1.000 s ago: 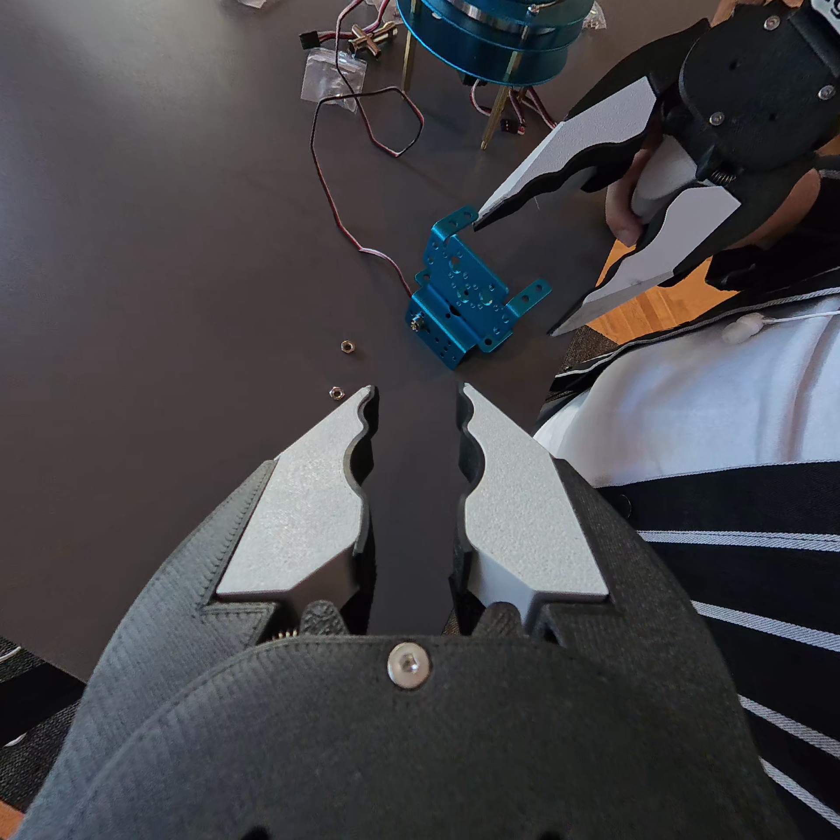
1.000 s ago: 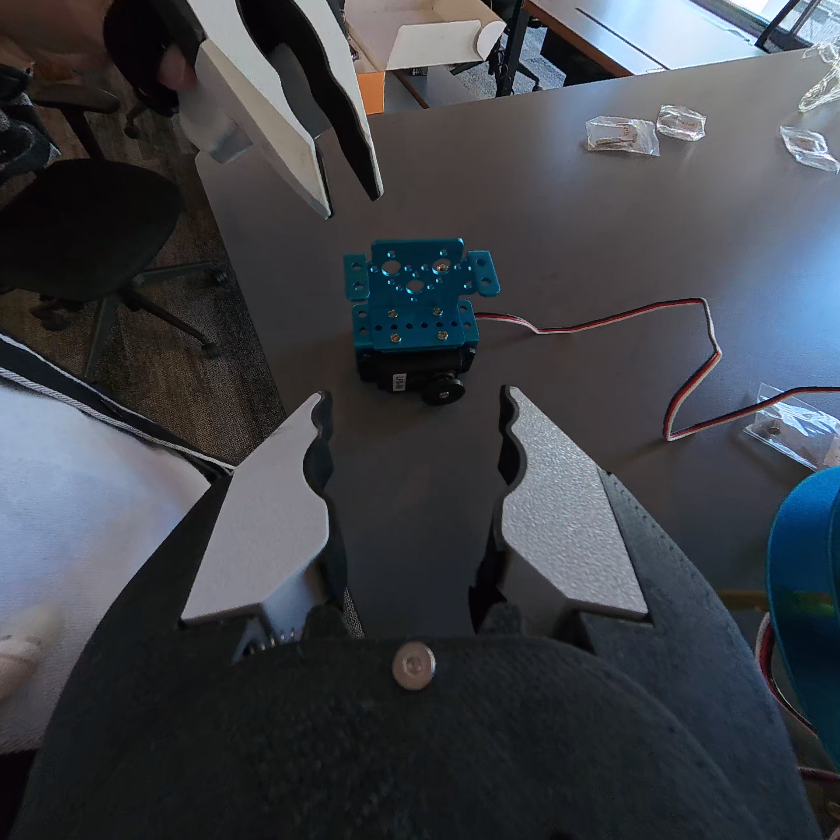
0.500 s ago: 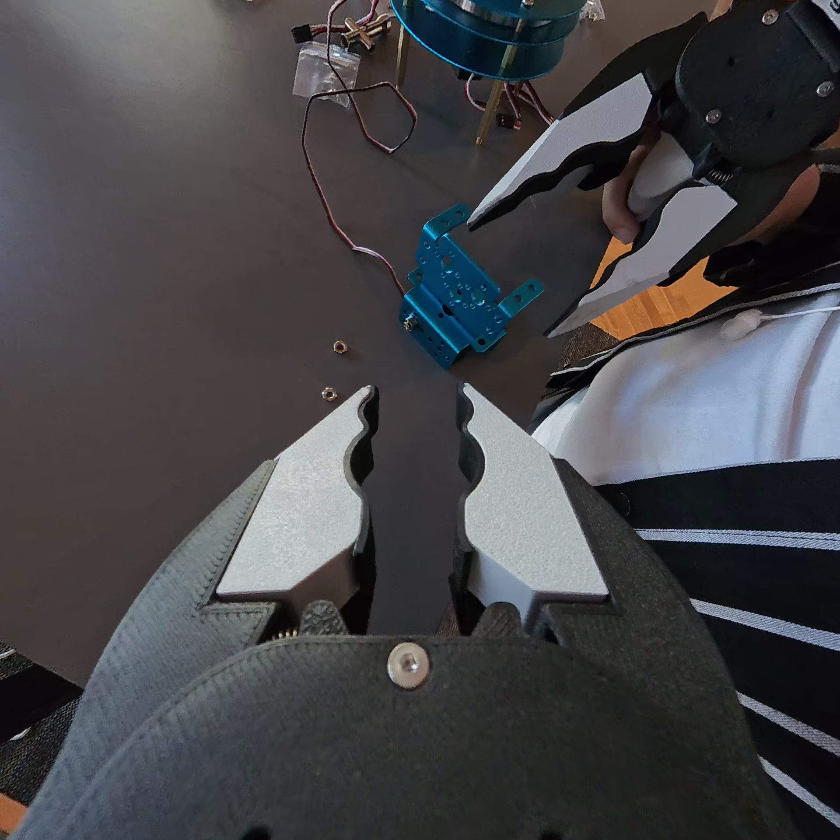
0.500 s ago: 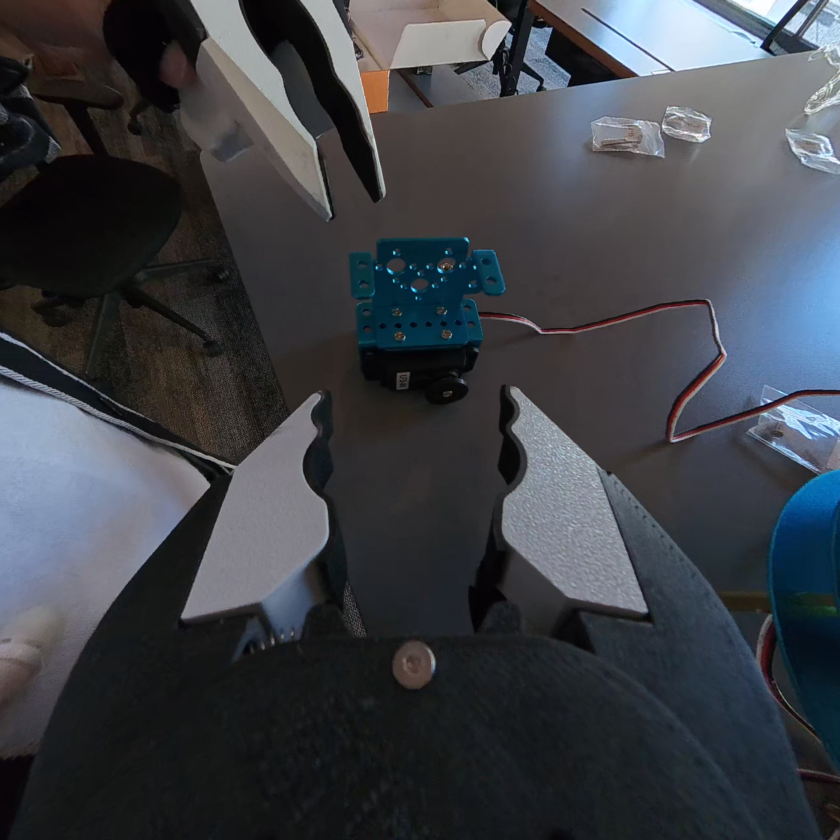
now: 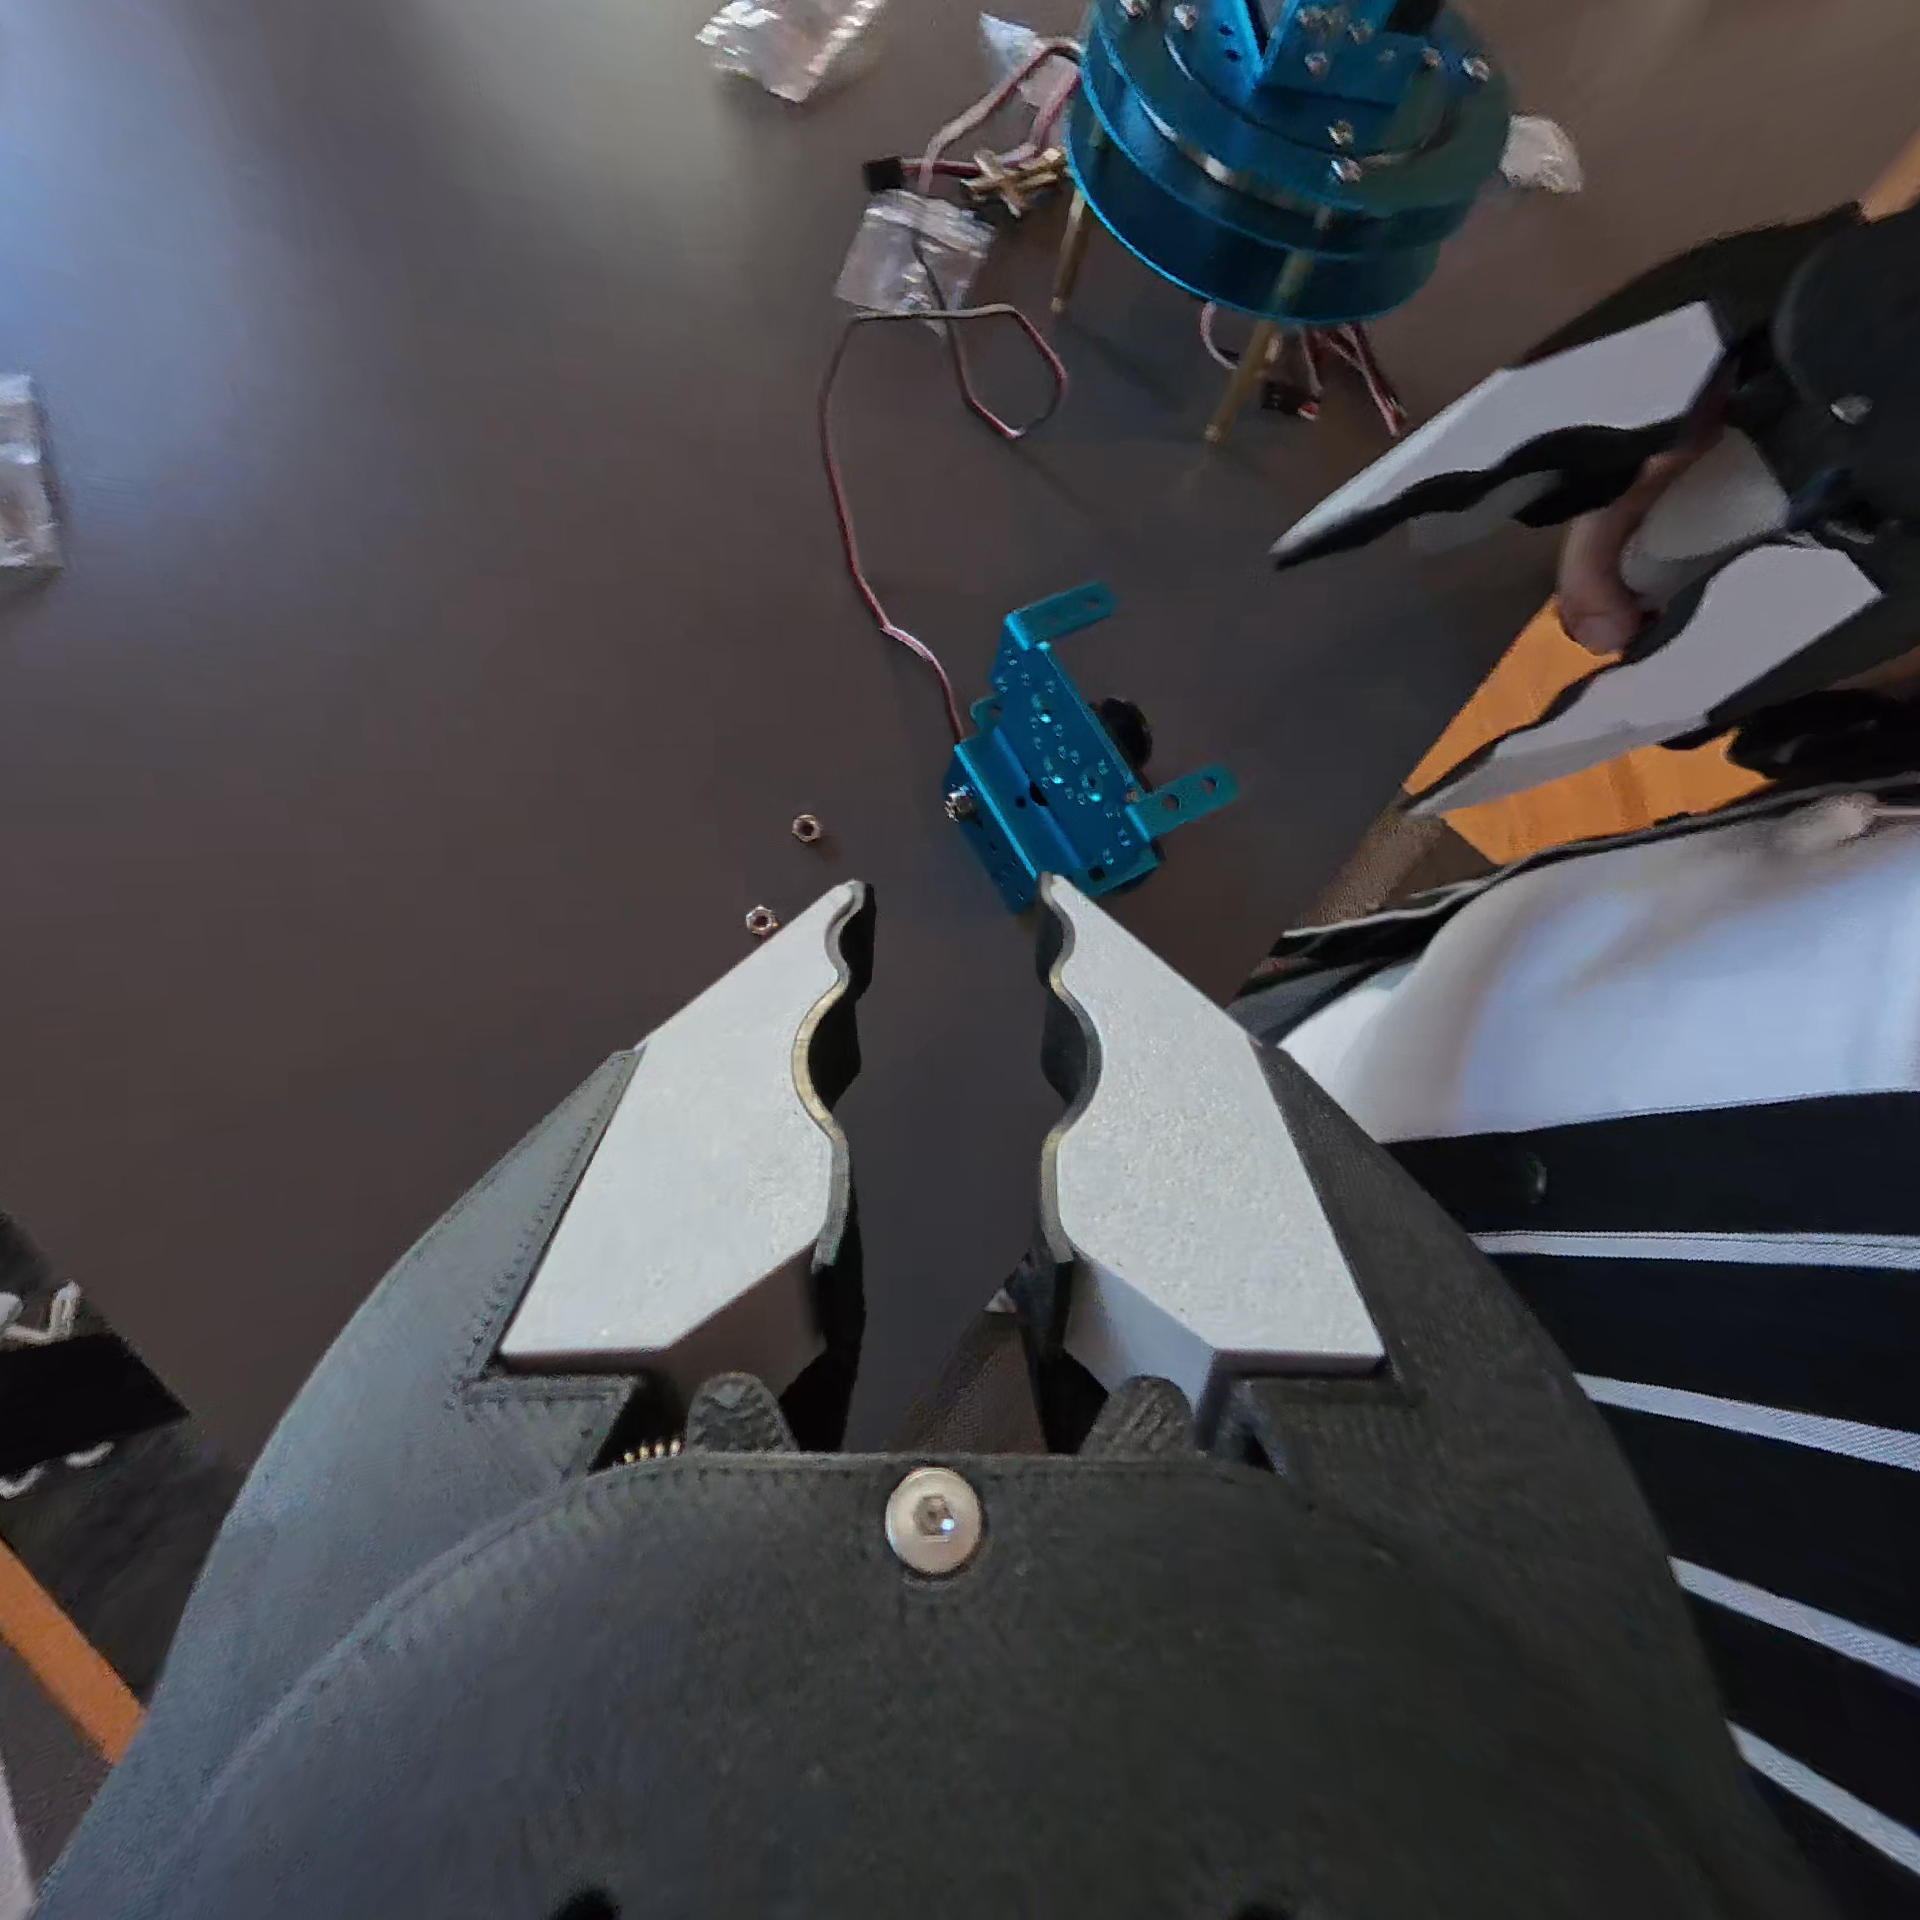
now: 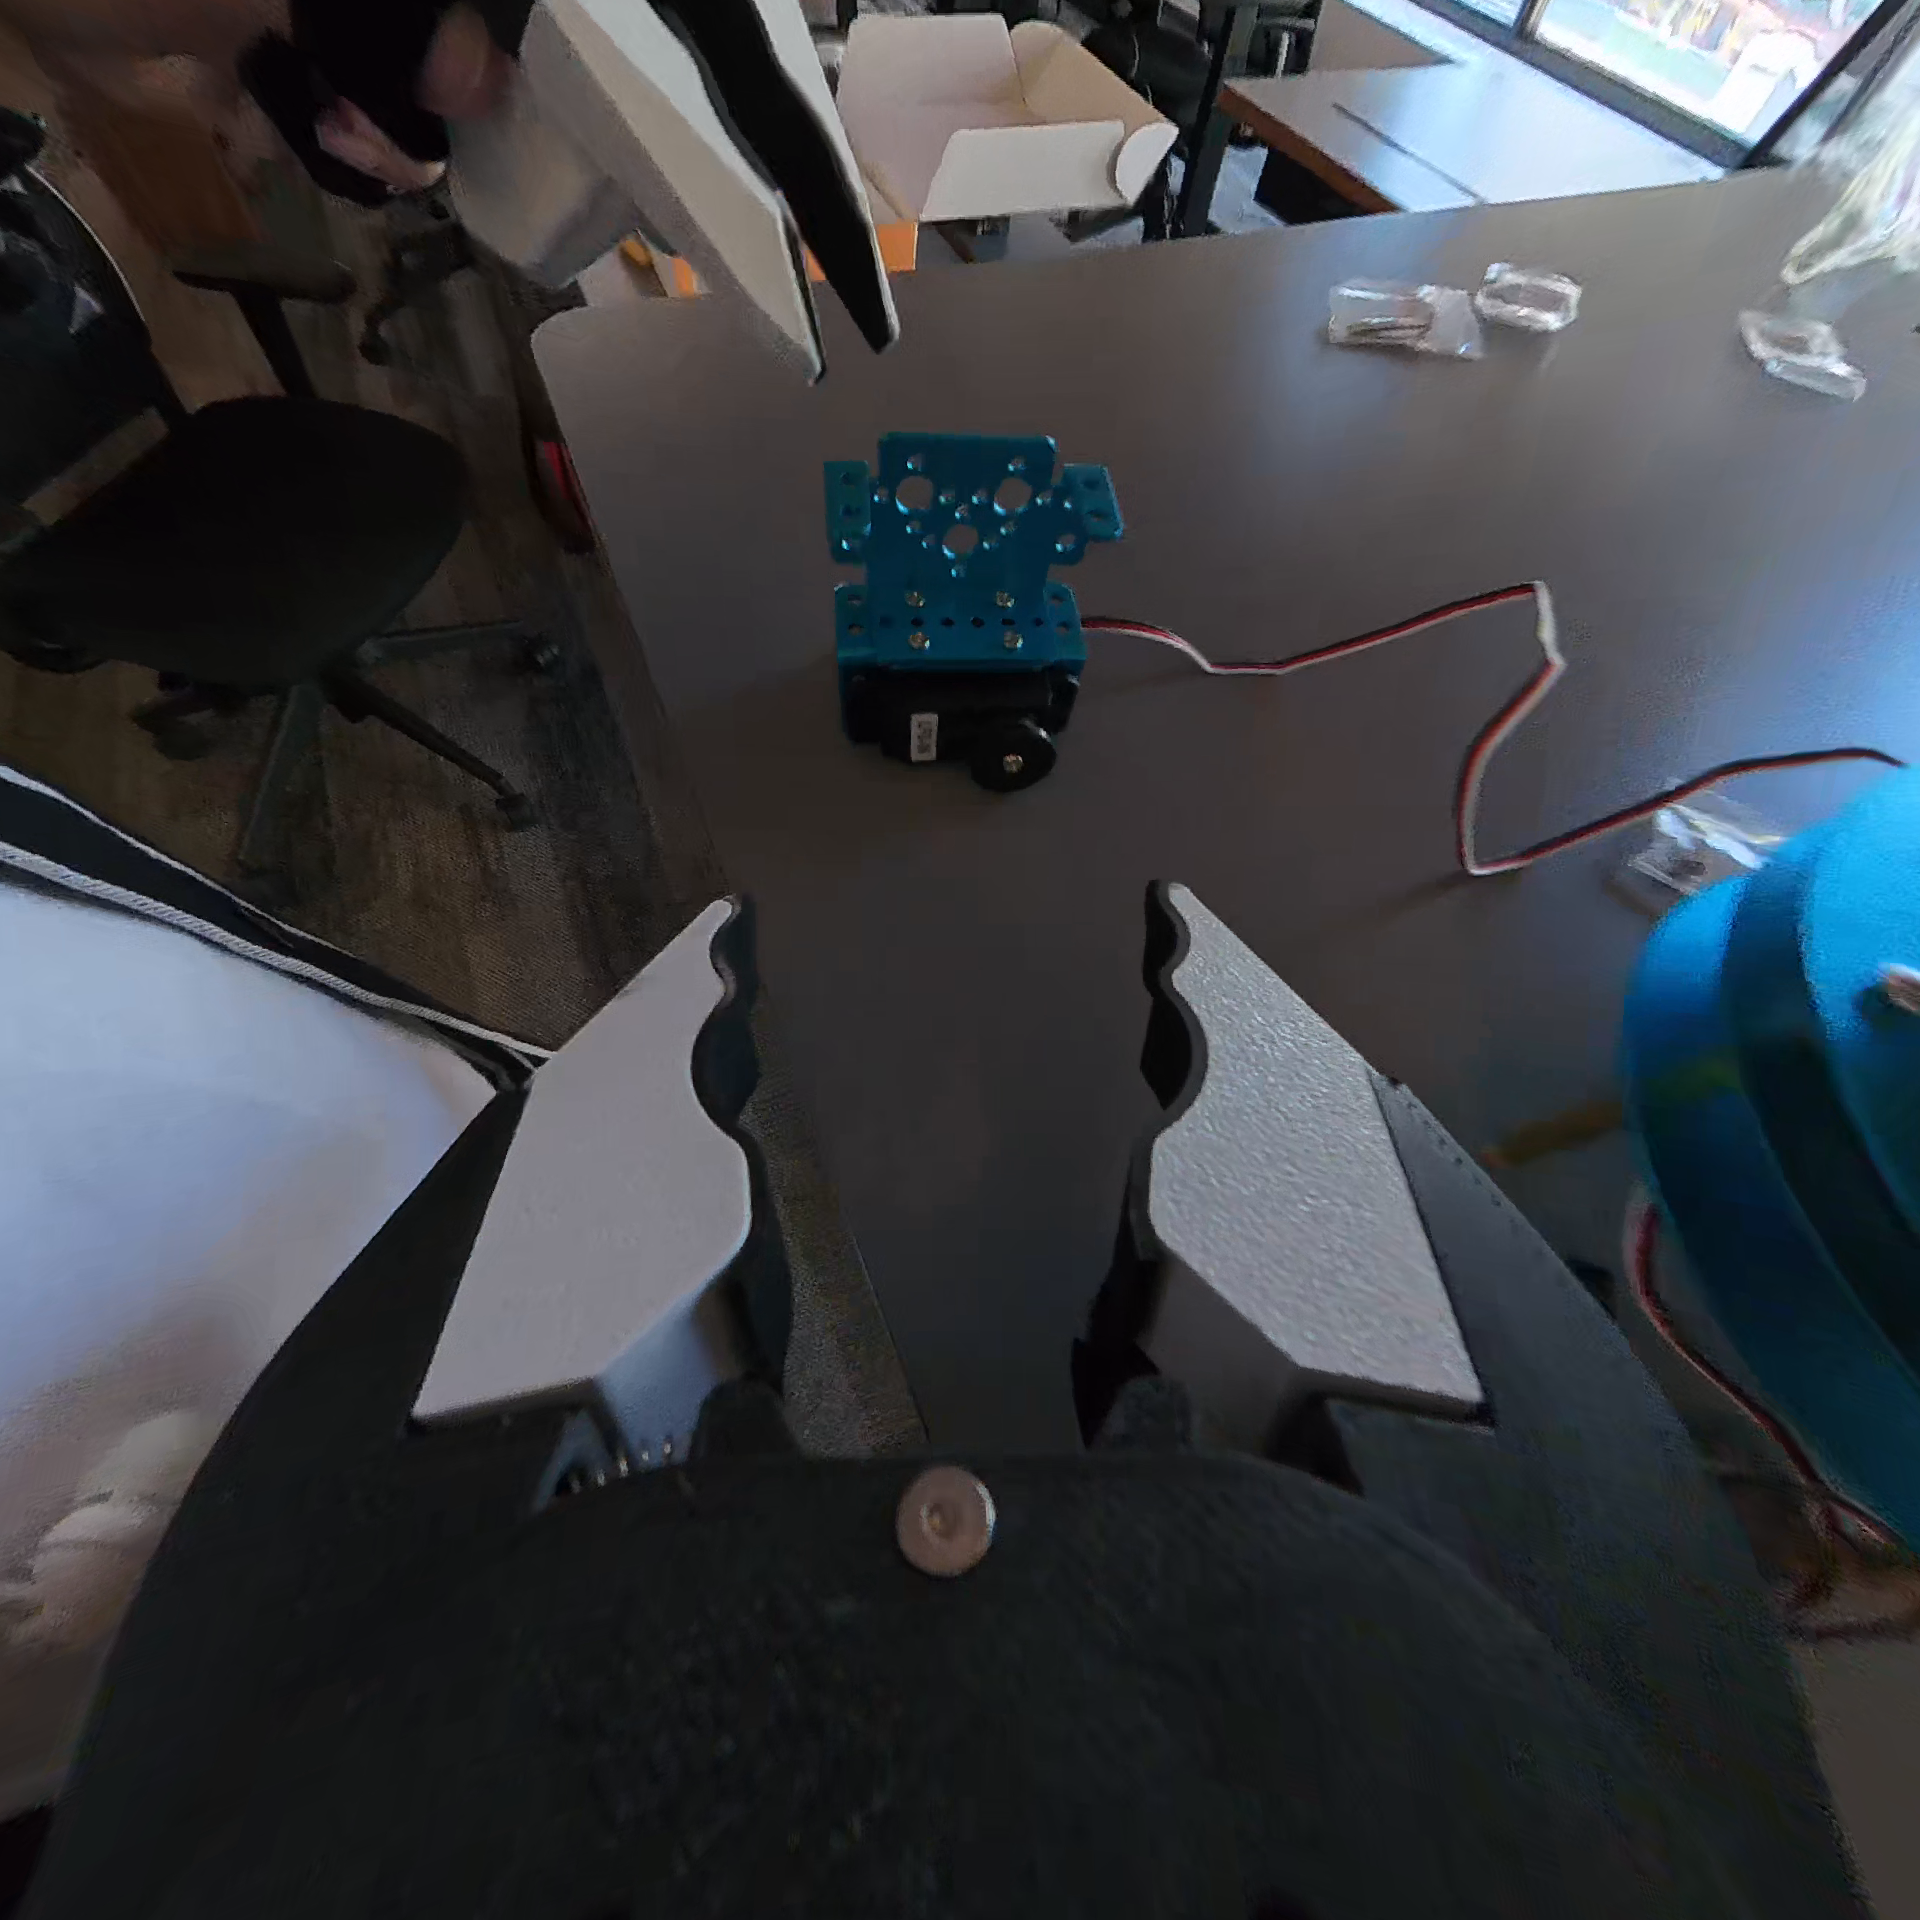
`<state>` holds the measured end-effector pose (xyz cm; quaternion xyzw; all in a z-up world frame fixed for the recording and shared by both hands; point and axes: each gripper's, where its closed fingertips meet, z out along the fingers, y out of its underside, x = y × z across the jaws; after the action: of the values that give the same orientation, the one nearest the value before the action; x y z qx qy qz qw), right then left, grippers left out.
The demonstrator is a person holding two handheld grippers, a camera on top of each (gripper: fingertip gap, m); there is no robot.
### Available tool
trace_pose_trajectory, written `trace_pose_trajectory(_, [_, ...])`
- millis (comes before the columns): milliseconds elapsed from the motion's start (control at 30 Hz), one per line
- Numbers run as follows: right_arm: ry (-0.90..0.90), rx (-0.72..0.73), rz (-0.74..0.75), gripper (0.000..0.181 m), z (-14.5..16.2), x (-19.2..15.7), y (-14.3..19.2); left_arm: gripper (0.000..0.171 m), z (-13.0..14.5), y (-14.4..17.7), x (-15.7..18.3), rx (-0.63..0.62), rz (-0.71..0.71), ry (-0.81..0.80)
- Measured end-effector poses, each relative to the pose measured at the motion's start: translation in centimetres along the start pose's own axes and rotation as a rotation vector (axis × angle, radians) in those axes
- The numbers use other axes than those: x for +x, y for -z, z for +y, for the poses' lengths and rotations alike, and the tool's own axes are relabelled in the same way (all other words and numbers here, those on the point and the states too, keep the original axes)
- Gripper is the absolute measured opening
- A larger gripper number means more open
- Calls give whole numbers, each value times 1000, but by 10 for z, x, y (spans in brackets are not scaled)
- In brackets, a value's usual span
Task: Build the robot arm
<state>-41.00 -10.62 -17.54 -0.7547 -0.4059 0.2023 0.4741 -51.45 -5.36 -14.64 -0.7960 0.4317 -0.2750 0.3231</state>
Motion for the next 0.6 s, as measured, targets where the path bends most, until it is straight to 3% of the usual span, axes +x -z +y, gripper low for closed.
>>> trace_pose_trajectory(333, [63,56,69,67,46,59,110,30,-38,32,14,293,-182,336])
trace_pose_trajectory(600, [93,102,13,65,57,73,136,30,-33,52,47,319,-322,436])
